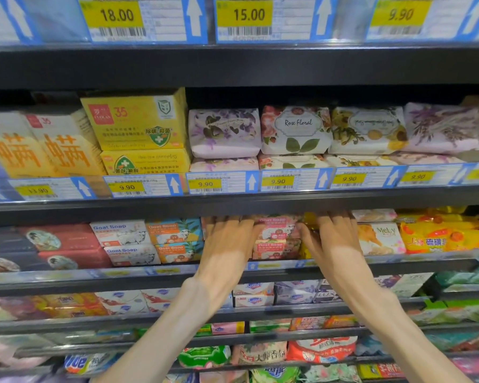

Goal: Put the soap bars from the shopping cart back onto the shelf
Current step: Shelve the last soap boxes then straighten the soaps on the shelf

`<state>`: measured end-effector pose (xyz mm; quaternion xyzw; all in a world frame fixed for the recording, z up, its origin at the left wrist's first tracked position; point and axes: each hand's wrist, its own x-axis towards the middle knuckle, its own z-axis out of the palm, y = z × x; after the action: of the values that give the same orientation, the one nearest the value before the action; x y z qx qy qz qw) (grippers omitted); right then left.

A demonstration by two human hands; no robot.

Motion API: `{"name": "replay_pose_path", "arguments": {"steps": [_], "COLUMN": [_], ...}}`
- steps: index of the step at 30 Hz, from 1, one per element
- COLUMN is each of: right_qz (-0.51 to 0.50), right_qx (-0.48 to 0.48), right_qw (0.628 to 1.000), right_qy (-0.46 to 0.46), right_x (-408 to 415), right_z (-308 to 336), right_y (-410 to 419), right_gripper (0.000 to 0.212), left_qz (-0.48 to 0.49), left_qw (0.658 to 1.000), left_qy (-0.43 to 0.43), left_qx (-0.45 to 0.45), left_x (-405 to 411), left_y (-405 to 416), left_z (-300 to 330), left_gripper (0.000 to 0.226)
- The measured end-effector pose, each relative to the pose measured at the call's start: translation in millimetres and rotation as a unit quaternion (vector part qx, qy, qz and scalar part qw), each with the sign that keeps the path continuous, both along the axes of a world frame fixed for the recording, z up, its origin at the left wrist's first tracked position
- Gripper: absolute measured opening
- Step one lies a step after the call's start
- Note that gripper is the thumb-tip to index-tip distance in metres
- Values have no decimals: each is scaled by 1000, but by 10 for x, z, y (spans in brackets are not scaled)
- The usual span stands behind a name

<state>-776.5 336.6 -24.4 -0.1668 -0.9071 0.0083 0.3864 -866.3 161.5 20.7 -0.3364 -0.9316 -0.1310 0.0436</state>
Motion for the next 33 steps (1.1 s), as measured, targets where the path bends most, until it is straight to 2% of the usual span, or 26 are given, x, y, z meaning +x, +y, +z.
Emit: {"name": "replay_pose_path", "arguments": {"steps": [5, 11, 17, 23, 30, 33], "right_qz": [3, 14, -30, -5, 8, 9], "right_qx": [-9, -18, -82, -59, -47, -23], "right_qw": [1000, 1000, 993, 997, 998, 998], "right_qy": [-7, -14, -80, -47, -46, -53], "right_x": [0, 24, -66, -11, 16, 56], "right_z": [32, -8, 4, -24, -46, -82], "right_y": [-33, -14, -4, -3, -8, -32], "right_gripper": [34, 26, 24, 24, 33, 47], "left_qz": [5, 5, 3, 6, -4, -21], "left_qw": [1000, 1000, 1000, 1000, 999, 993], "left_qy": [-14, -14, -18, -10, 31, 107], "left_qx": [-1, 3, 6, 11, 22, 52], "left_x": [-25, -34, -36, -47, -89, -101], "left_y": [20, 39, 35, 30, 25, -21], "left_z": [-28, -68, -39, -87, -175, -308], "left_gripper": [37, 39, 39, 36, 37, 39]}}
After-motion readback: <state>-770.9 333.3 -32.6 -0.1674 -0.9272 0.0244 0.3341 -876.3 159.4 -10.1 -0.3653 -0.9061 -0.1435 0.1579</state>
